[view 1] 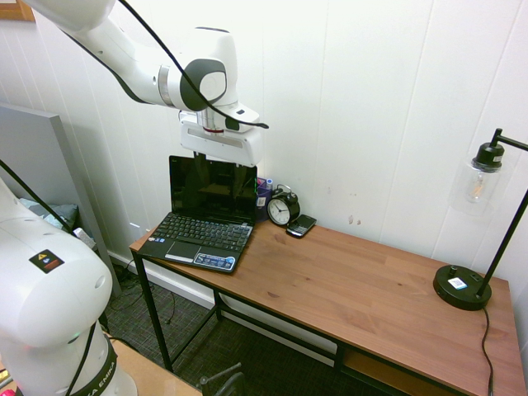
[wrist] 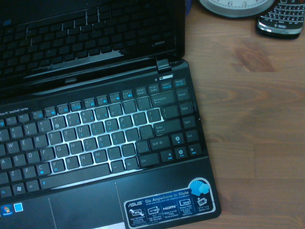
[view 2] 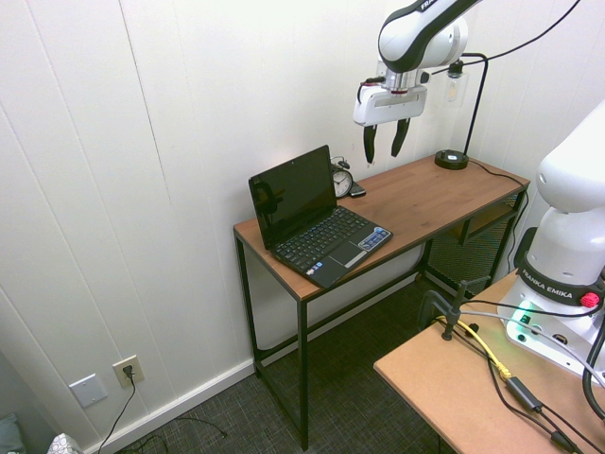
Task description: Close the laptop lid
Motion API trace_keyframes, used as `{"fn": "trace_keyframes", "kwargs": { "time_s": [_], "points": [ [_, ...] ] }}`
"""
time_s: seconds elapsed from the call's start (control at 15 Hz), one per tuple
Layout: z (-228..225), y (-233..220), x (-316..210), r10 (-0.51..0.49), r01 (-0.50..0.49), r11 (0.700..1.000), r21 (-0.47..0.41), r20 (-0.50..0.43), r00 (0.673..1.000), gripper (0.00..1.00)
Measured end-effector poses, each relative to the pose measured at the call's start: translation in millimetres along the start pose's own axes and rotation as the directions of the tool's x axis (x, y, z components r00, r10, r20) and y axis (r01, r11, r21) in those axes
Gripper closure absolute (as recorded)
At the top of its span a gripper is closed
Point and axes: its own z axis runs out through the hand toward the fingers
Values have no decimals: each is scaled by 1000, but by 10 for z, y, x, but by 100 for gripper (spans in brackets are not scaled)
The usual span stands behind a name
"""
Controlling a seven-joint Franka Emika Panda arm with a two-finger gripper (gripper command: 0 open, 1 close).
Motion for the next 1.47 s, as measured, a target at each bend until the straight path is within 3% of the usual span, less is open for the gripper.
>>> {"fn": "trace_keyframes", "kwargs": {
  "time_s": [0.4,0.67,1.0,1.07,1.47],
  "points": [
    [-215,-305,-55,-11,13,1000,23,-54,998,0],
    [-443,-1085,-160,-64,74,993,93,-115,991,0],
    [-286,-2128,-182,-115,135,979,151,-134,984,0],
    [-201,-2275,-174,-124,143,978,151,-129,984,100],
    [301,-2658,-30,-122,133,985,114,-103,987,100]
  ]
}}
